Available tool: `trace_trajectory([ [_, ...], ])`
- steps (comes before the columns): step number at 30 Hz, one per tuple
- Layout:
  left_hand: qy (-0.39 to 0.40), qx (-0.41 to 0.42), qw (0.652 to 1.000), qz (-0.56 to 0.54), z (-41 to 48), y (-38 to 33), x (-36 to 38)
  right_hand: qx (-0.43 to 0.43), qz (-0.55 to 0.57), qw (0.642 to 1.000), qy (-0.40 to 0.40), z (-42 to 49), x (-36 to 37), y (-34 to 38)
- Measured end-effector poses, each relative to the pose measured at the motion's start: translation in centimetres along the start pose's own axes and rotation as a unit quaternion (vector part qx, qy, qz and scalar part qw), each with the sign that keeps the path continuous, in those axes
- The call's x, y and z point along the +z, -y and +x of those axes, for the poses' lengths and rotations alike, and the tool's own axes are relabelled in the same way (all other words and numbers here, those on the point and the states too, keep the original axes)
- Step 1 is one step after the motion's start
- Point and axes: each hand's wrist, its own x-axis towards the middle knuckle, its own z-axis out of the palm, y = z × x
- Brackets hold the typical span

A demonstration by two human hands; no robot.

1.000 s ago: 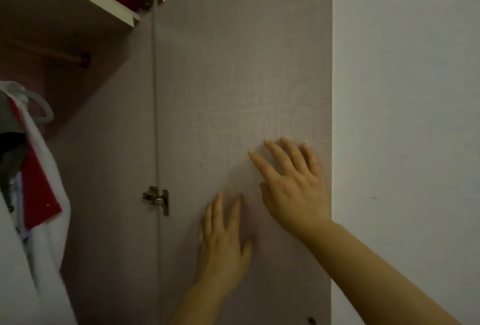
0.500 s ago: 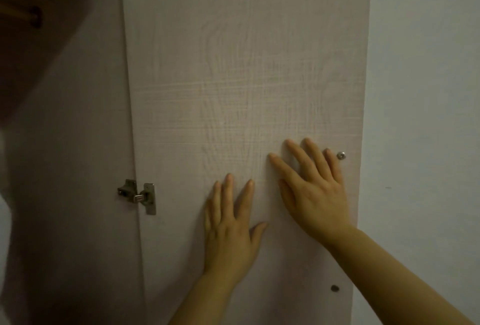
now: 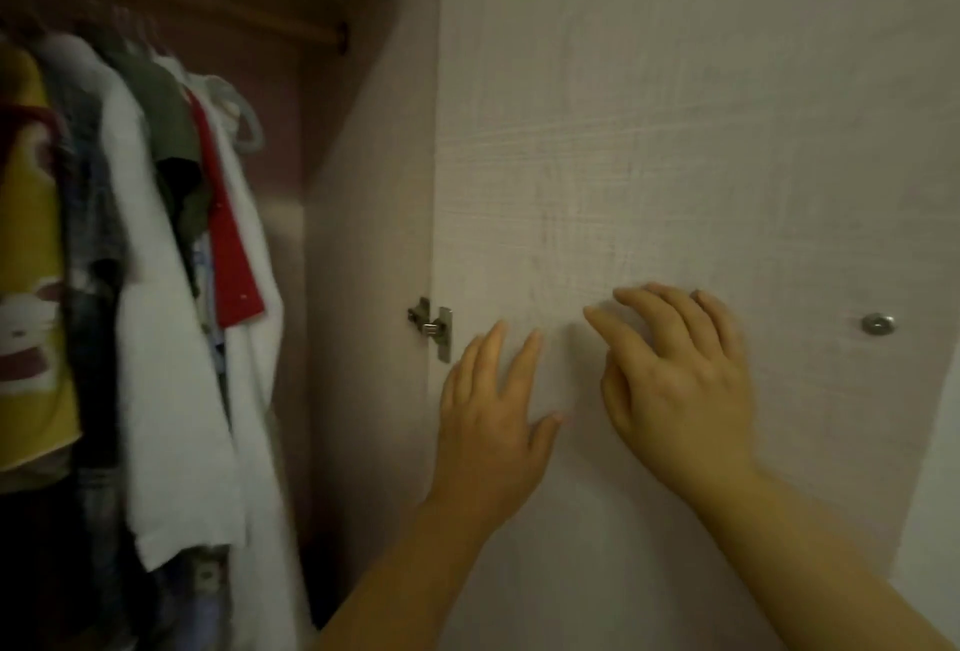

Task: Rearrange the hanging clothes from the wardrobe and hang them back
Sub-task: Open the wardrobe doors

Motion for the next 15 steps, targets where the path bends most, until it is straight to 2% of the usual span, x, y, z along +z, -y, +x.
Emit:
trace_trajectory([
  [6,-0.006,-0.095,0.984,0.148,-3.7,4.2,-7.1,0.039,0.196,0.977,0.069,1.1,2.4,7.9],
  [10,-0.001,-0.154,0.960,0.232,-6.8,7.1,-13.3,0.011,0.321,0.943,0.091,2.3,2.8,14.9],
  [15,-0.036,-0.211,0.922,0.324,-9.6,10.0,-20.7,-0.018,0.408,0.908,0.092,4.1,2.7,22.7],
])
